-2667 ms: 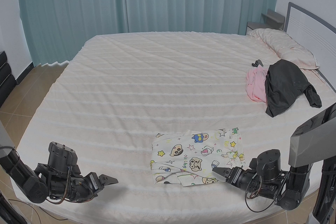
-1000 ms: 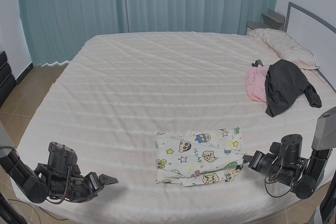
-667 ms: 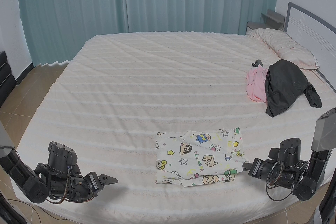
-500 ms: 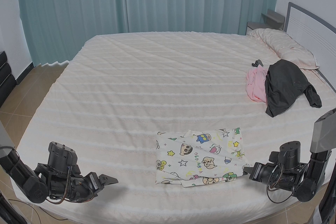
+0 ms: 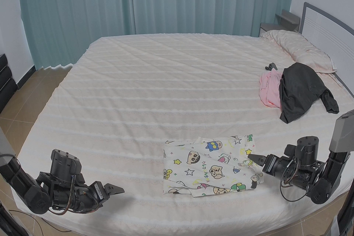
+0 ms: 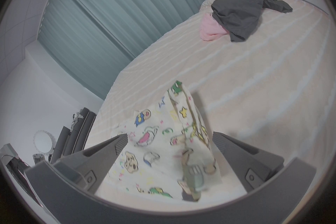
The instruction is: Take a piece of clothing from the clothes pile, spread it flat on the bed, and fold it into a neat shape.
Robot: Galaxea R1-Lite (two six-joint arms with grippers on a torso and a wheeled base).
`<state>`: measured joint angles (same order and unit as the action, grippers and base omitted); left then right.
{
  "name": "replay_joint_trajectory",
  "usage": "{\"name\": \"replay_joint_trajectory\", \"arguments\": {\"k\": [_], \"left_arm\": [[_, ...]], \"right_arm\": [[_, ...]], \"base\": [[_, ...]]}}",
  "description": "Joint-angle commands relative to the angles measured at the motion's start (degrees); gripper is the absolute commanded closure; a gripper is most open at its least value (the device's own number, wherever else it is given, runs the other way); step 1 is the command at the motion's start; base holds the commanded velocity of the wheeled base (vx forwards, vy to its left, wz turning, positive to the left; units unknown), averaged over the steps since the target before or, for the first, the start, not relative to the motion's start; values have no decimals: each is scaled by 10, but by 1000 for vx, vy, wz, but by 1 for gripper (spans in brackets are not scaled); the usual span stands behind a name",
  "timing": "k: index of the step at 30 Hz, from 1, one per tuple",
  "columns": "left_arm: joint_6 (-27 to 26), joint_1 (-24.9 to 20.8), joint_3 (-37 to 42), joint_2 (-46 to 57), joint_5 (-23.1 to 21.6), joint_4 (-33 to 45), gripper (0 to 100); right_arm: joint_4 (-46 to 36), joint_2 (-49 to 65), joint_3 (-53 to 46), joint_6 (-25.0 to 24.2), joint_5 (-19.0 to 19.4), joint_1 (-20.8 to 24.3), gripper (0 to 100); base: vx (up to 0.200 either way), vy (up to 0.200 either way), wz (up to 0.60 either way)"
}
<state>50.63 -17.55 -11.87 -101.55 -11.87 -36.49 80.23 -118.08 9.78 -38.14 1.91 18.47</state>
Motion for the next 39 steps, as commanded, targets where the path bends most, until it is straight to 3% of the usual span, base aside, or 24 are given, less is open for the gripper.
{"name": "replay_joint_trajectory", "arguments": {"k": [1,9,28,29,39], "left_arm": [[1,0,0,-1,-1,-1,0],[1,0,3,-1,-1,-1,0],[1,-5,3,-4,-1,-1,0],[2,-5,3,-5,-1,-1,0],[2,-5,3,-5,-1,-2,0]], "right_arm": [[-44,14,67,0,2,-10,0],[-158,-40,203,-6,13,13,0],[-189,-164,342,1,5,5,0],[-189,-165,343,1,5,5,100],[-184,-157,345,0,-9,-19,100]], "base": [[0,0,0],[0,0,0],[0,0,0],[0,0,0],[0,0,0]]}}
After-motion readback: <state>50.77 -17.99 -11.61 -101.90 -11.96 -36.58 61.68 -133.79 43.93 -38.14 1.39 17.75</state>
